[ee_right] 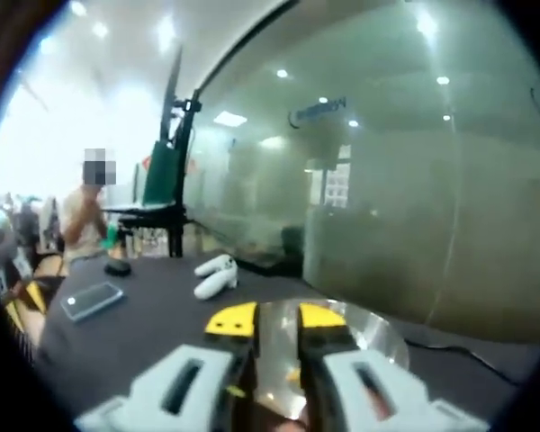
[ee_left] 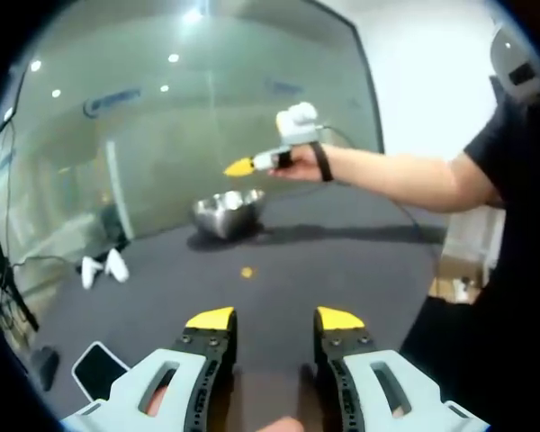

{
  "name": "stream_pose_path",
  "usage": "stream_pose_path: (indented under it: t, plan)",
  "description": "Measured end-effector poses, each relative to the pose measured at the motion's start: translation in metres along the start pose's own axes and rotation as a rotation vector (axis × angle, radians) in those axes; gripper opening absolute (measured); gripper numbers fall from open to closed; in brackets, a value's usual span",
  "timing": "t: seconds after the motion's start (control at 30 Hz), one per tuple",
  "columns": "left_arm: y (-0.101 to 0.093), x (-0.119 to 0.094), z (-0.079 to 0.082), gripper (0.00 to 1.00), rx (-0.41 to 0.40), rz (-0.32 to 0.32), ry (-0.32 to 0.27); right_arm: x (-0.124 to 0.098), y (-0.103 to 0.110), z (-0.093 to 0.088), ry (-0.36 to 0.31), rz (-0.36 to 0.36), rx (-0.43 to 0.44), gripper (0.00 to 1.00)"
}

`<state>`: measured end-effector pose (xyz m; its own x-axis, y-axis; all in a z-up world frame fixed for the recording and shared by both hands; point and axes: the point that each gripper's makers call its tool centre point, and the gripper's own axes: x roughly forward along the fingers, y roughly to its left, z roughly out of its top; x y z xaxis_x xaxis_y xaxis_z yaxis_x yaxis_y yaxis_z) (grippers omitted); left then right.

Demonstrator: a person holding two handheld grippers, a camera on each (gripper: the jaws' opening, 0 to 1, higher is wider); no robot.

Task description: Pick up the QQ candy scattered on the table and place it into the stainless steel bowl on the table

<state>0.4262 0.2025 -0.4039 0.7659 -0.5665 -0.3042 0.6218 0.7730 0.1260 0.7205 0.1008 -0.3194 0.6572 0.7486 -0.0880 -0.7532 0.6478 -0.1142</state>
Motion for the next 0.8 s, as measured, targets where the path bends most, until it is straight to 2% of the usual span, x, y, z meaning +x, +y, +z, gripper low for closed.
stream_pose_path:
  t: [0.2,0.33,0.43,0.53,0.7,0.8]
  plan:
    - [0.000,-0.001,0.000,0.36,0.001,0.002,0.000,-0.015,0.010,0.005,-0.023,0.025,-0.016,0.17]
    - [0.001,-0.002,0.000,0.36,-0.001,0.005,-0.001,-0.031,0.014,0.001,-0.025,0.039,-0.025,0.17]
    - [0.001,-0.001,-0.001,0.36,-0.001,0.004,0.000,-0.049,0.020,0.001,-0.045,0.045,0.035,0.17]
    - [0.002,0.000,0.001,0.36,0.001,0.002,-0.003,-0.069,0.026,-0.002,-0.052,0.044,0.028,0.18]
    - [0.002,0.002,0.003,0.36,0.005,-0.002,-0.010,-0.097,0.035,-0.016,-0.051,0.038,0.019,0.18]
    - [0.002,0.003,0.003,0.36,0.005,-0.007,-0.010,-0.110,0.042,-0.030,-0.017,0.054,-0.036,0.19]
